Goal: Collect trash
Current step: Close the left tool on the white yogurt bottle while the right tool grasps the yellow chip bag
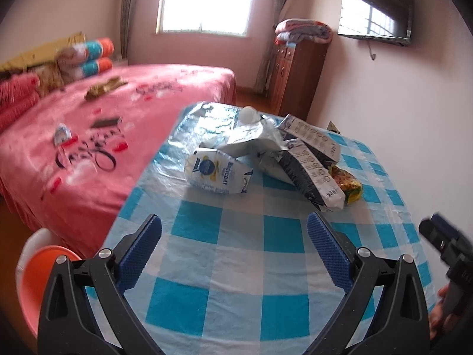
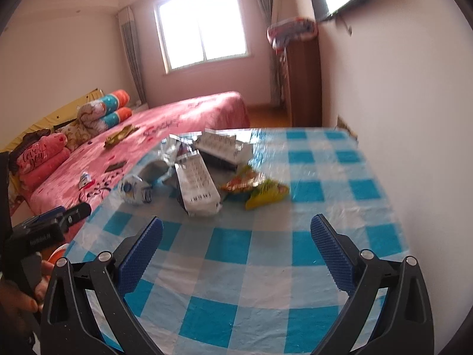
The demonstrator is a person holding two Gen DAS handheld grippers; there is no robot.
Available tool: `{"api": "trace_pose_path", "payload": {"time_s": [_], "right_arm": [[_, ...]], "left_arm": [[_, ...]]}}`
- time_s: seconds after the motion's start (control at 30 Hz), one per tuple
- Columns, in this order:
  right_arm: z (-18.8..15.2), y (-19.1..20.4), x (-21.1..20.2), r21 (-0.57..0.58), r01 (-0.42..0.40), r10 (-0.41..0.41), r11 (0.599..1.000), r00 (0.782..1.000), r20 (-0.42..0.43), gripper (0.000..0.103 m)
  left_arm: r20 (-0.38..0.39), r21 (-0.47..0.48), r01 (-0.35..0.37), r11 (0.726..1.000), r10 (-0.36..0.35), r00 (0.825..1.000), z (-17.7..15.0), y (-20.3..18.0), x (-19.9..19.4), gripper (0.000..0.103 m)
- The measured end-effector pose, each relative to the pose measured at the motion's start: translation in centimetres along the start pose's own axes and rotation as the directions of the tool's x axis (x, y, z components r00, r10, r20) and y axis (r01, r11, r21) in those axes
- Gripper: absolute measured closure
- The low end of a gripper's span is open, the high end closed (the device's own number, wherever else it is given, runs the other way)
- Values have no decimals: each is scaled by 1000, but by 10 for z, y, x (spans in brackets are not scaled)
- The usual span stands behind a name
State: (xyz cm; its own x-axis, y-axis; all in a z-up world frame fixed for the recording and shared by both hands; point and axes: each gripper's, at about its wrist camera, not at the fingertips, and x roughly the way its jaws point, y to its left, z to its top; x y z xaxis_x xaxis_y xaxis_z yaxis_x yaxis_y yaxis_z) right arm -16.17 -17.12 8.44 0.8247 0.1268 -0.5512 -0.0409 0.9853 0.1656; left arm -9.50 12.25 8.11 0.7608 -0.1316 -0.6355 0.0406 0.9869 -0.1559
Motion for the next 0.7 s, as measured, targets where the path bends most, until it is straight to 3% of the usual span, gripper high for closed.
{"api": "trace_pose_path", "payload": {"time_s": [0.2,0.4,0.6,0.7], "right_arm": [[9,-23,36,56,-43,47,998,996,-74,4],[24,-48,76,104,-62,75,993,990,-124,5],[38,-52,113,49,-77,84,996,983,-164,6],[42,-50,127,12,-84,85,996,978,-188,15]], "left_arm": [[-61,-137,38,990,-46,997,19,17,36,4],[-111,-277,44,960,-78,991,34,33,71,4],[-144,-362,48,931,-107,984,43,42,97,4],[-155,-384,41,923,-109,982,47,42,107,4]]}}
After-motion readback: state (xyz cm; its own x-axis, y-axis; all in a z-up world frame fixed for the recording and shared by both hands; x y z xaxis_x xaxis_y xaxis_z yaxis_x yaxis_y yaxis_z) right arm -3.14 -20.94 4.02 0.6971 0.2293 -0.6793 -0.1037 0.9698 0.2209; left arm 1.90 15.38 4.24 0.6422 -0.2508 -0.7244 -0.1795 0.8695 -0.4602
